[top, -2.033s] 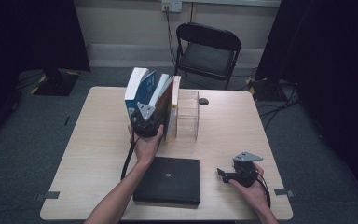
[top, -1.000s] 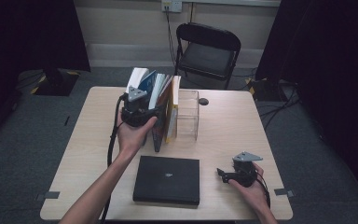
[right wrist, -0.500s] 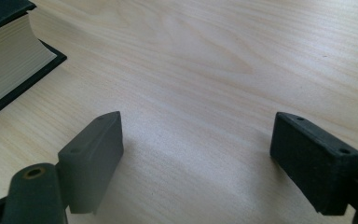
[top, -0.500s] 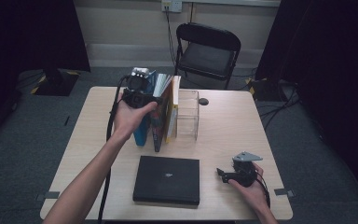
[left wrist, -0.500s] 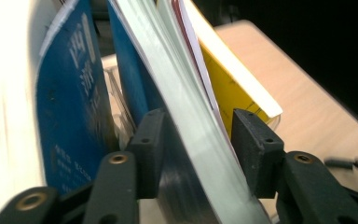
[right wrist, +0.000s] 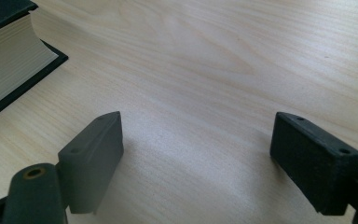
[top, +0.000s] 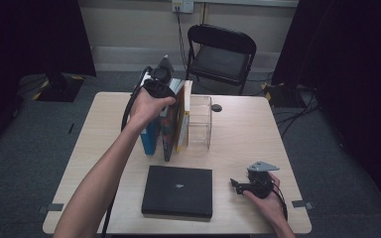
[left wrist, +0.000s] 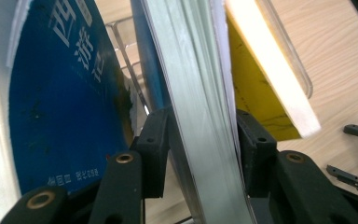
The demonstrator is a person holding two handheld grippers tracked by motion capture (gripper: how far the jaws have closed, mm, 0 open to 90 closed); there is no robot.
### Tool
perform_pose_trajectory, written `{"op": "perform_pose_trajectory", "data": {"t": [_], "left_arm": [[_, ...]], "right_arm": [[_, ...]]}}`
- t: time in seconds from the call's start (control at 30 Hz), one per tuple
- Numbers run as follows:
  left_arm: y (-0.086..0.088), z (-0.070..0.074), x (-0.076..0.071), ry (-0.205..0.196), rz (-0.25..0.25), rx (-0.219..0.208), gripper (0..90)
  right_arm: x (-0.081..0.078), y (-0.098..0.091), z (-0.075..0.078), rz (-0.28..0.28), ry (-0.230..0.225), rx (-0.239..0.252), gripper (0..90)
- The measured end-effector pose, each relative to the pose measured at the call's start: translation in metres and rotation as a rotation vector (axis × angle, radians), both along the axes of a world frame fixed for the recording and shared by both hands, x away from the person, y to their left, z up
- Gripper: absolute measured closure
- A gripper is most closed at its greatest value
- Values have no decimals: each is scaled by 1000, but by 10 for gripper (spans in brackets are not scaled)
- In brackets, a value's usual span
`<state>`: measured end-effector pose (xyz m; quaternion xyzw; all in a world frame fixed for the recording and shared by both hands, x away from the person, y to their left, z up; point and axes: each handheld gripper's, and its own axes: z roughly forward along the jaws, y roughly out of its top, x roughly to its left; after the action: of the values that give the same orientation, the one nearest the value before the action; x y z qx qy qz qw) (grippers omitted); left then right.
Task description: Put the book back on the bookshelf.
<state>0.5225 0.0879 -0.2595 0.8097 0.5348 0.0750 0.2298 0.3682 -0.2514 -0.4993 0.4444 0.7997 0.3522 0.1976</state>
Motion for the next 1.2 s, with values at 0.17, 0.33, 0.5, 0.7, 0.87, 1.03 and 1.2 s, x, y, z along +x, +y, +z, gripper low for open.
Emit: {"op": "perform_pose_trajectory", "data": {"t": [0.17,0.33,0.5,0.7,0.87,1.03,1.2], "left_arm": [[-4,-9,6,24,-9,43,605],[-3,-11,8,17,-17,39,644],[-2,-8,6,-11,11,103,732],[-2,-7,10,-11,9,98,738],[-1,-8,16,-23,31,78,739],[-3,-8,21,-39,34,80,739],[-5,-10,25,-39,33,74,737]], "right_arm": [[0,0,0,2,0,0,170],[0,1,0,2,-1,0,170],[2,2,0,0,0,0,170],[2,3,0,2,1,1,170],[2,3,0,3,2,0,170],[2,3,0,4,1,0,170],[2,3,0,5,1,0,170]]}}
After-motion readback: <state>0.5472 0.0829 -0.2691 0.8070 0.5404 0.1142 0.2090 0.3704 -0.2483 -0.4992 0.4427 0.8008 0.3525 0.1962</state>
